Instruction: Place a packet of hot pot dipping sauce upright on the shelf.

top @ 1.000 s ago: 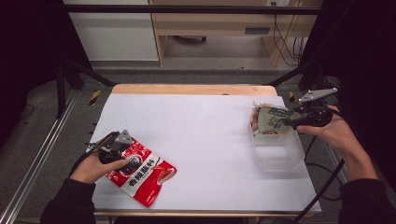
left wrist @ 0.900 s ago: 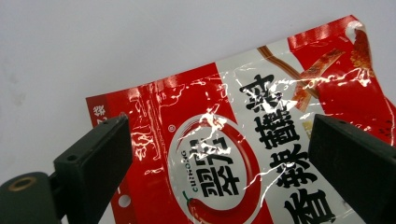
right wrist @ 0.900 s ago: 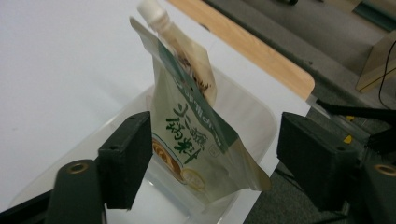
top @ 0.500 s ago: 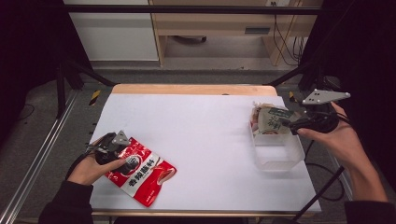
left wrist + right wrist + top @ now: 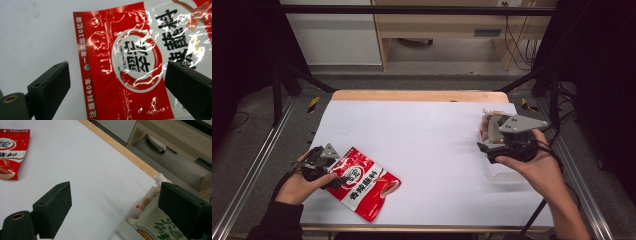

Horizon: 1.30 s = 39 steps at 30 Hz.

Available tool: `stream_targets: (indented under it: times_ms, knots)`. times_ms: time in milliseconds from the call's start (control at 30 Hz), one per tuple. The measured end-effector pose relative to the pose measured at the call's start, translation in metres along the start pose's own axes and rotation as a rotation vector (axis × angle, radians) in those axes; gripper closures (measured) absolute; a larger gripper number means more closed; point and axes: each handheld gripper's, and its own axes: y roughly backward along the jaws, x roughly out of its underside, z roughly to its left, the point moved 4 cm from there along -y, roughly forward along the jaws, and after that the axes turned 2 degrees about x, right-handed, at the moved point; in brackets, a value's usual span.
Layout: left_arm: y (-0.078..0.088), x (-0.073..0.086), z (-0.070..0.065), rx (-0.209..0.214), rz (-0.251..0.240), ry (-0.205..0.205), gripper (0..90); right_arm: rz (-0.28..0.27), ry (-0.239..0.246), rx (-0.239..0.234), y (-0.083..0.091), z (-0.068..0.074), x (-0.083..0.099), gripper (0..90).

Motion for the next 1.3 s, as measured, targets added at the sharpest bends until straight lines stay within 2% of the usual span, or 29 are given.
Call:
stream_targets:
  times_ms: [133,233,267,300,433,667,733,767,867,933,1133,1300]
  knots:
    - [0.002,0.008,0.005,-0.029,0.024,0.029,6.6,-0.011,-0.002,-0.013,-0.016,0.027,-0.001,13.9]
    - [0.004,0.012,0.007,-0.033,0.018,0.047,6.6,-0.008,0.008,-0.038,-0.03,0.05,0.0,14.4]
    - [0.004,0.012,0.007,-0.033,0.018,0.047,6.6,-0.008,0.008,-0.038,-0.03,0.05,0.0,14.4]
    - [0.004,0.015,0.008,-0.036,0.015,0.058,6.5,0.005,0.012,-0.062,-0.042,0.065,0.004,14.2]
    - [0.004,0.021,0.01,-0.041,-0.004,0.071,6.5,0.029,-0.019,-0.114,-0.066,0.092,0.013,14.3]
    - [0.008,0.035,0.013,-0.058,-0.036,0.121,7.4,0.07,-0.017,-0.148,-0.111,0.132,0.036,14.8]
    - [0.008,0.037,0.014,-0.061,-0.037,0.124,8.1,0.083,-0.03,-0.151,-0.117,0.137,0.042,14.7]
    - [0.011,0.041,0.018,-0.067,-0.039,0.139,8.3,0.09,-0.025,-0.146,-0.119,0.139,0.046,14.9]
    - [0.015,0.045,0.024,-0.067,-0.058,0.164,9.0,0.086,-0.044,-0.116,-0.121,0.139,0.053,15.5]
    - [0.017,0.047,0.027,-0.062,-0.068,0.174,9.5,0.101,-0.064,-0.104,-0.124,0.138,0.06,15.6]
    - [0.014,0.052,0.031,-0.048,-0.067,0.185,12.6,0.124,-0.043,-0.082,-0.129,0.136,0.064,15.6]
    - [0.009,0.059,0.037,-0.016,-0.06,0.211,17.4,0.141,-0.024,-0.08,-0.131,0.138,0.065,15.6]
